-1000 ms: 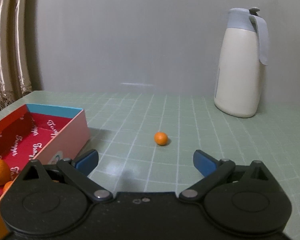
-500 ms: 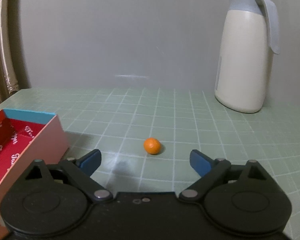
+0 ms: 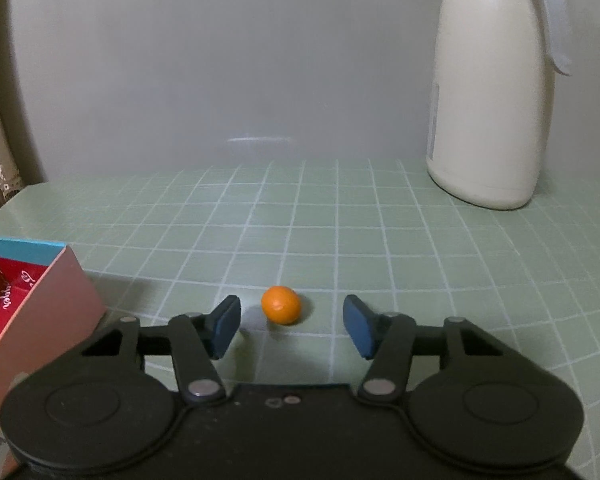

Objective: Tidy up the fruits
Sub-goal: 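Reach the right tool to the small kumquat and close on it, then carry the kumquat over the red box with the right tool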

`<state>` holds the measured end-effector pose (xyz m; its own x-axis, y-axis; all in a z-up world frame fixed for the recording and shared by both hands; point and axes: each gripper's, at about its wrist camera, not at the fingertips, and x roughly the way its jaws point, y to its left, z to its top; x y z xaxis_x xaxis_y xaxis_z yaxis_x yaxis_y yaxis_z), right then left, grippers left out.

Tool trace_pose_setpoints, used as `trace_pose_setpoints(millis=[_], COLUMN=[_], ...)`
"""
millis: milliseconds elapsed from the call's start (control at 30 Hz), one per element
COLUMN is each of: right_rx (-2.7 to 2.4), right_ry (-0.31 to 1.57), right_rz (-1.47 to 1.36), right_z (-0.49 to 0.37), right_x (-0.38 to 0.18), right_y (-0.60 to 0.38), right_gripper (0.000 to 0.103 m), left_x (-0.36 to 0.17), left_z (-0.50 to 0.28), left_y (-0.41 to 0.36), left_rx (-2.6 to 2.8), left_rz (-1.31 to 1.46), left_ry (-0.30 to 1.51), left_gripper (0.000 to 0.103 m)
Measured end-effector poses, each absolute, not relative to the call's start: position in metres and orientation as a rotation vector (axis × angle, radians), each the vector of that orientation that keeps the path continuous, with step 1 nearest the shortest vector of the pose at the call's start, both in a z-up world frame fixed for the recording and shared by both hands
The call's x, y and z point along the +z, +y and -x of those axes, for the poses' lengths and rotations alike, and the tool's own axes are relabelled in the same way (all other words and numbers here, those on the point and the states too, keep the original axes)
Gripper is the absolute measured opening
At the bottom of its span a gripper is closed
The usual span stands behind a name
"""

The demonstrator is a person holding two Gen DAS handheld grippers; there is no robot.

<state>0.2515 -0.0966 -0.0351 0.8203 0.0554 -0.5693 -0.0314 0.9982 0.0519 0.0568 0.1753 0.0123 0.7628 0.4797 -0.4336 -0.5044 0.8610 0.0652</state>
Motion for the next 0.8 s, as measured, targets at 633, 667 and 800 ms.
trace_pose_setpoints(millis=[633, 667, 800], right_rx=[0.079, 0.084, 0.105], right_ry=[0.605, 0.604, 0.596], right_rz=[-0.026, -0.027, -0.029], right_z=[-0.245, -0.244, -0.236], right_x=[-0.033, -0.033, -0.029], right_y=[-0.093, -0.093, -0.089], right_gripper=[0.02, 0.02, 0.02], left_x=[0.009, 0.009, 0.009], left_z=[-0.059, -0.059, -0.058], left_y=[0.169, 0.168, 0.168], left_rx=[0.536, 0.535, 0.535], left_rz=[0.035, 0.033, 0.03], left_ry=[0.471, 0.472, 0.471], left_gripper=[0.1, 0.1, 0.1])
